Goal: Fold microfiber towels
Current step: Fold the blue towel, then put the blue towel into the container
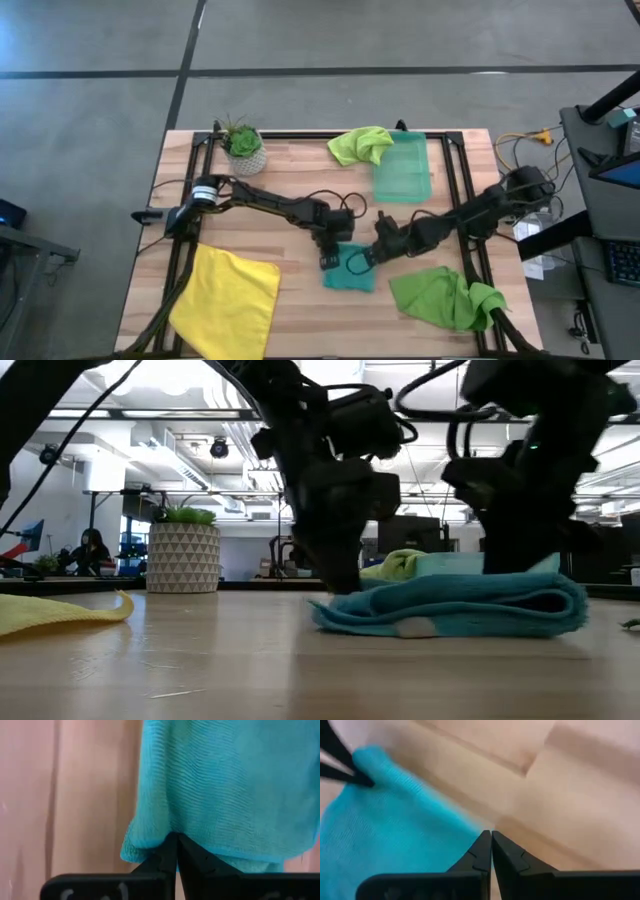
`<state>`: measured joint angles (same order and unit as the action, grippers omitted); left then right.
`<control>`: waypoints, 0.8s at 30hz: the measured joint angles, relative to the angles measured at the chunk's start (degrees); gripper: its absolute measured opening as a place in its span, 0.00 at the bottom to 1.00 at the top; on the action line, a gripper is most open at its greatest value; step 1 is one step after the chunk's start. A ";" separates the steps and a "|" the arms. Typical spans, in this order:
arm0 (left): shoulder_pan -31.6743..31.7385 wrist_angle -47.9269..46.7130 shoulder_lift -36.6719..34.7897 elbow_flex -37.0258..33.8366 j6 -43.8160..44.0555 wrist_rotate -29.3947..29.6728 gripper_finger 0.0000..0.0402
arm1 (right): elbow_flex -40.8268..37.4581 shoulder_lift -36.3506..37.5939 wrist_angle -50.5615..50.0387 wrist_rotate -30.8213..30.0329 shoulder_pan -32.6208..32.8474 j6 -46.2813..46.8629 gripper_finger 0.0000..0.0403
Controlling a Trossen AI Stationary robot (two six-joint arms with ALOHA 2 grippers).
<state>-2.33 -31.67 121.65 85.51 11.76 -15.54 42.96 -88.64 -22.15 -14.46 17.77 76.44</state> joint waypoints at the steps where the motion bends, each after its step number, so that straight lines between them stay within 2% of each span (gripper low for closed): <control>1: 0.03 -0.88 -1.14 -0.75 -0.58 0.95 0.00 | 0.00 1.05 -0.08 -0.21 -0.39 -0.74 0.02; 6: 2.75 -1.70 -9.88 -5.25 -3.11 2.64 0.00 | 0.22 8.88 0.11 -2.05 1.71 -0.64 0.02; 10: 3.66 0.18 -18.71 -10.45 -3.09 2.54 0.00 | -0.55 12.98 1.29 -5.44 6.64 7.96 0.02; 14: 3.72 1.30 -23.21 -16.32 -2.59 2.31 0.00 | -2.35 12.23 9.19 -6.58 10.37 16.32 0.05; 18: 3.71 2.79 -24.27 -21.84 -0.06 -1.67 0.00 | -3.64 6.63 17.66 -6.58 11.98 25.53 0.16; 24: 3.52 8.33 -24.53 -28.28 4.11 -3.48 0.00 | -2.24 -2.59 24.09 -6.17 13.90 41.88 0.41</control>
<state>1.19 -23.34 97.12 57.23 15.87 -19.02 40.72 -91.22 1.93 -20.63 31.67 118.31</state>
